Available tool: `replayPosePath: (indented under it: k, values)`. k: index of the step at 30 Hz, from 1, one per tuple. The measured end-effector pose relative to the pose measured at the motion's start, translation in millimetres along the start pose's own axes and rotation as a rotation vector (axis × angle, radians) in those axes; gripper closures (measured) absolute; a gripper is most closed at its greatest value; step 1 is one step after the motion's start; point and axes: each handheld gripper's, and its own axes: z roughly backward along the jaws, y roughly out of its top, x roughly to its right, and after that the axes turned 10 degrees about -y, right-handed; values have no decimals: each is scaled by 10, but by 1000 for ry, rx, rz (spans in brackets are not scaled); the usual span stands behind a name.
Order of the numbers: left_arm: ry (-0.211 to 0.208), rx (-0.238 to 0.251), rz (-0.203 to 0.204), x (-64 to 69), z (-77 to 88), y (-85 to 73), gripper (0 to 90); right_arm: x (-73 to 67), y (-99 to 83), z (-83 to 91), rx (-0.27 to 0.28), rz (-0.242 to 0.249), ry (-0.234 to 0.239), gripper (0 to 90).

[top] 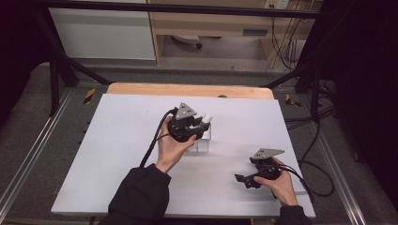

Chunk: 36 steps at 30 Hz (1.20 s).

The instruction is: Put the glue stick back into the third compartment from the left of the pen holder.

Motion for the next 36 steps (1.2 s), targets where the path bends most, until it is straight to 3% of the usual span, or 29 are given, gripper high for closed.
replayPosePath:
  k: [15, 25, 36]
  values:
    - [16, 21, -1, -116, -256, 109, 653, -1, 0, 1, -5, 0, 2, 28]
    - [33, 12, -6, -179, -436, 57, 652, 1, -2, 3, 4, 2, 0, 28]
    - [21, 3, -6, -235, -571, -28, 652, 5, -2, 6, 2, 4, -1, 28]
